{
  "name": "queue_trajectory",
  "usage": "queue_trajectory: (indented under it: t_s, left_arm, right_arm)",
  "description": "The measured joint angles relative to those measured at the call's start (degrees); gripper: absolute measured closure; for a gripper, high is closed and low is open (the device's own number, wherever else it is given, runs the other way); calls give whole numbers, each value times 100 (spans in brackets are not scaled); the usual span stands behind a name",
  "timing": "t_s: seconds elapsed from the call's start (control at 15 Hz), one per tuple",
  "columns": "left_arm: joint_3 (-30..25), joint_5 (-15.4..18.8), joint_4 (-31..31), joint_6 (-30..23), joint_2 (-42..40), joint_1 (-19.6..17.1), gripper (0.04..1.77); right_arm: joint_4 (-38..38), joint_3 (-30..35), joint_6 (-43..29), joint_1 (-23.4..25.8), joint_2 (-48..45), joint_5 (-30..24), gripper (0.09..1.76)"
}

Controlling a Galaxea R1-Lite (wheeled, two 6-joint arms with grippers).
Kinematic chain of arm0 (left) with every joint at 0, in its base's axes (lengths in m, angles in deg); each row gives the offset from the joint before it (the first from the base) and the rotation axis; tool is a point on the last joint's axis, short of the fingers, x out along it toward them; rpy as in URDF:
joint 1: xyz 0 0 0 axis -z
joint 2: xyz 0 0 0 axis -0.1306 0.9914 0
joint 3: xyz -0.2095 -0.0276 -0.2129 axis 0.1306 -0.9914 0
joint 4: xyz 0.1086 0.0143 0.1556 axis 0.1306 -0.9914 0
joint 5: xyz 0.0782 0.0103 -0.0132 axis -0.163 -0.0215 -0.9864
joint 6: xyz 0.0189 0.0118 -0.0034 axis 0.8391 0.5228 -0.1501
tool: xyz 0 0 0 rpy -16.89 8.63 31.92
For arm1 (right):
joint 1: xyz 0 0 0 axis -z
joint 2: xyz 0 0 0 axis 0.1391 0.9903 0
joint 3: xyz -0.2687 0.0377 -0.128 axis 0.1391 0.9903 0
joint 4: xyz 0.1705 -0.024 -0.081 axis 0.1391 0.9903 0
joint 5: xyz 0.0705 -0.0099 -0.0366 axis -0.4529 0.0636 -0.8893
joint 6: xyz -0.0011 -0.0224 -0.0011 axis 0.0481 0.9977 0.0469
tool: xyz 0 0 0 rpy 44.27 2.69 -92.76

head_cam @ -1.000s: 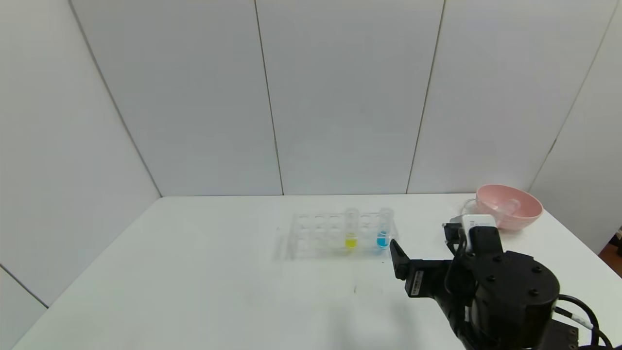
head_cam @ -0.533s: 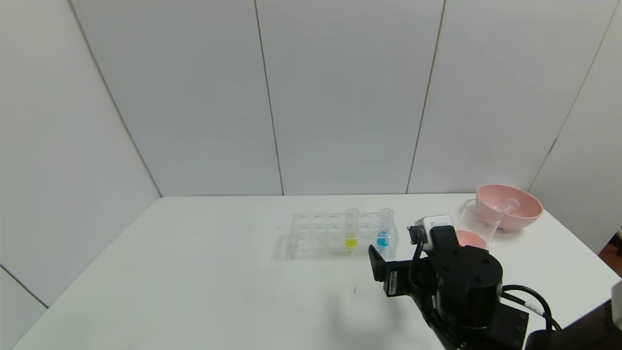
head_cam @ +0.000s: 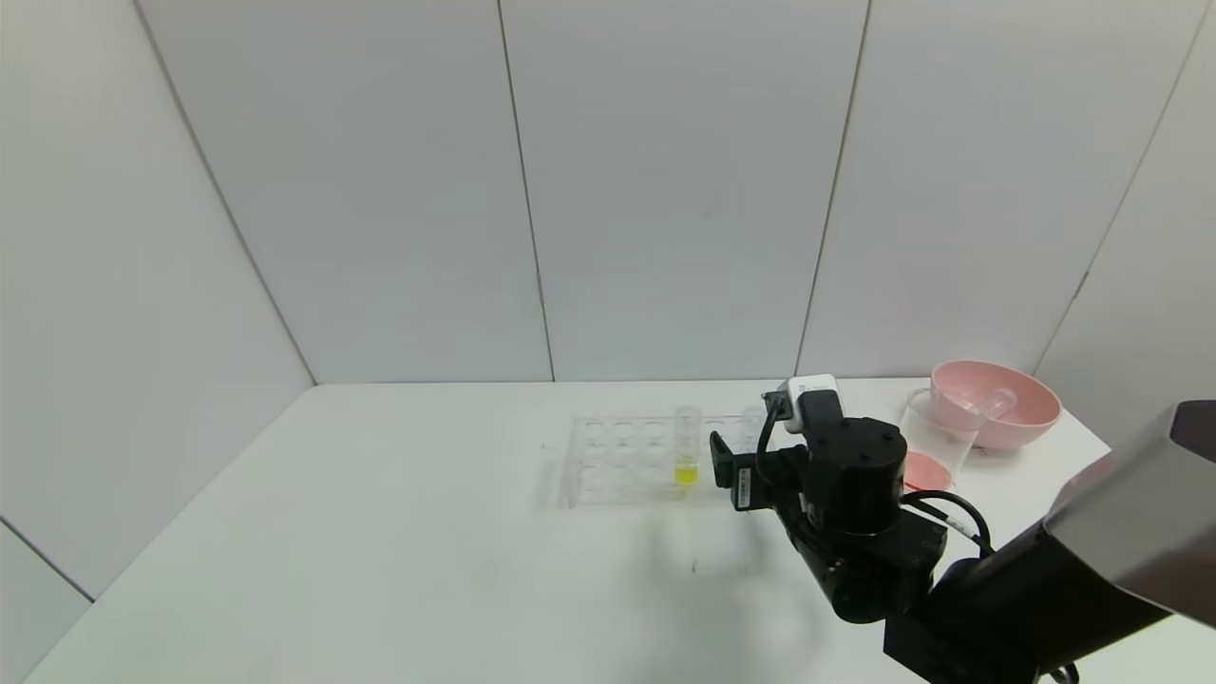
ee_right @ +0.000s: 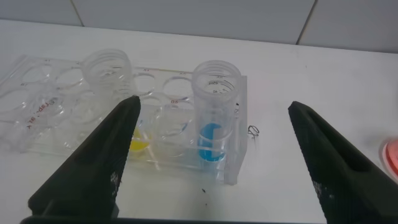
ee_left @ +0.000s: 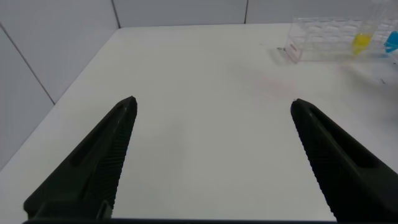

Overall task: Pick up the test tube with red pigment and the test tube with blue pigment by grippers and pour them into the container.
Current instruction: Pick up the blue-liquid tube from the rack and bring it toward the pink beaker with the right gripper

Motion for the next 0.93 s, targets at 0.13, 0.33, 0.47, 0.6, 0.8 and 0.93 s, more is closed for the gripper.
queue_trajectory:
  t_s: [0.13,0.33,0.47,0.6,0.8,0.93]
  left_arm:
    - [0,0,0,0,0,0,5]
    - [0,0,0,0,0,0,5]
    - [0,0,0,0,0,0,5]
    - [0,0,0,0,0,0,5]
    - [0,0,0,0,0,0,5]
    - [0,0,-2,0,0,0,5]
  right_arm:
    - [13,-191,21,107,154,-118,15]
    - [16,-343,117,249,284,-310,14]
    - [9,-408,134,322,341,-416,14]
    - [-2,-441,137,363,372,-499,14]
    - [-11,-453,134,383,389,-569,14]
    - [-11,-453,137,385,400,-572,14]
